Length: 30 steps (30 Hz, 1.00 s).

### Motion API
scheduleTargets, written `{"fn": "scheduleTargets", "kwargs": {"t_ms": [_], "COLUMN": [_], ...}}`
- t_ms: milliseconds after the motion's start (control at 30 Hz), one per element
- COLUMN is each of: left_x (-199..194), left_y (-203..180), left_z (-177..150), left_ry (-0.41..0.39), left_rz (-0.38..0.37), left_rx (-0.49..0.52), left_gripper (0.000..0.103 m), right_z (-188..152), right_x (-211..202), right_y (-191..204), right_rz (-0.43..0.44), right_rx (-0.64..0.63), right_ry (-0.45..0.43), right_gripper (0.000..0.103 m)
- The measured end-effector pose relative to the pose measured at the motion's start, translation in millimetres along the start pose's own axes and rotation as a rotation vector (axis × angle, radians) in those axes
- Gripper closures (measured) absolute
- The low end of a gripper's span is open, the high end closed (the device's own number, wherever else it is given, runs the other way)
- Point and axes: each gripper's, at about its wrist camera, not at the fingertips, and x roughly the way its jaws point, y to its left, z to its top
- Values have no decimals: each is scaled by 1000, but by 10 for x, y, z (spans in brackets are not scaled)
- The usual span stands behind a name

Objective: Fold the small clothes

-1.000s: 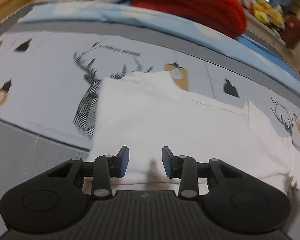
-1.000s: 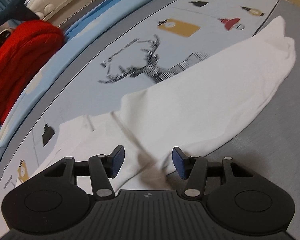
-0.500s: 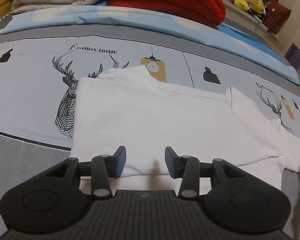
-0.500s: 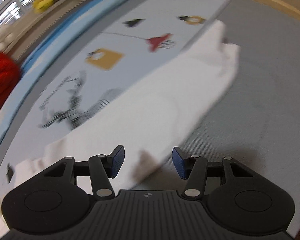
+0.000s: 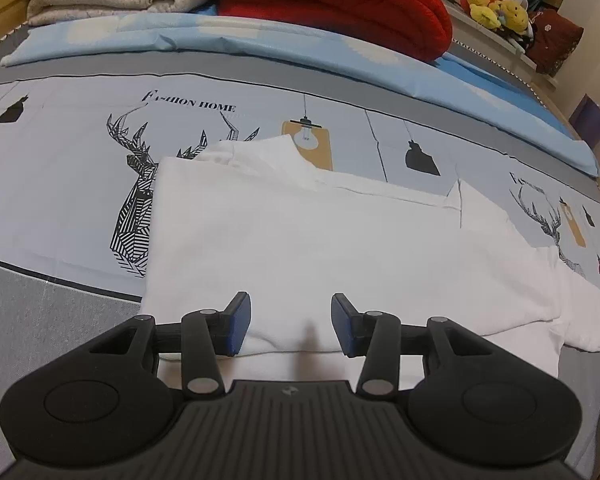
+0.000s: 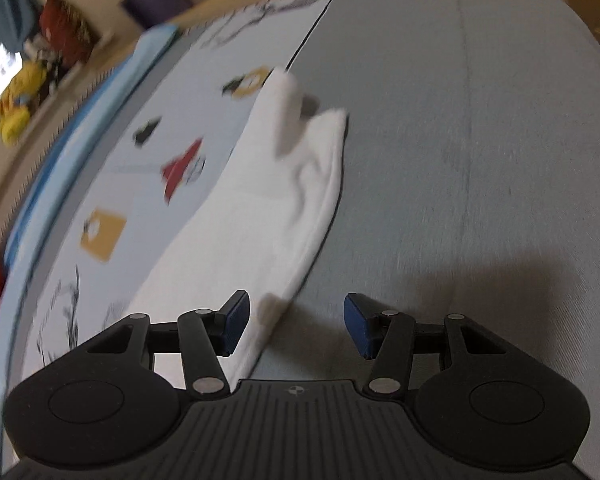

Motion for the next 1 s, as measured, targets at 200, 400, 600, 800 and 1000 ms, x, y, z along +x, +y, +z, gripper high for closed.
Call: {"fn": "scheduleTargets", "kwargs": {"t_ms": [200, 400, 600, 800, 1000], "left_x": [12, -82, -262, -414, -452], "left_y": [-10, 121, 346, 556, 710], "left_z": [-3, 60, 176, 269, 267], "left_ry": [6, -12, -43, -72, -58], "left_rz": [-9, -19, -30, -35, -34], "left_rx": [9, -24, -91, -161, -178], "left_gripper": [54, 54, 54, 54, 54], "right_z": [64, -36, -787, -2267, -3539], "right_x": [200, -153, -1275, -2141, -2085], "right_y": [38, 449, 1784, 2693, 2707], "right_rz": [46, -26, 154, 589, 649], "right_rx": [-19, -92, -535, -942, -1134], "right_ry": [-66, -252, -516, -224, 264], "right_gripper": [84, 100, 100, 100, 99]}}
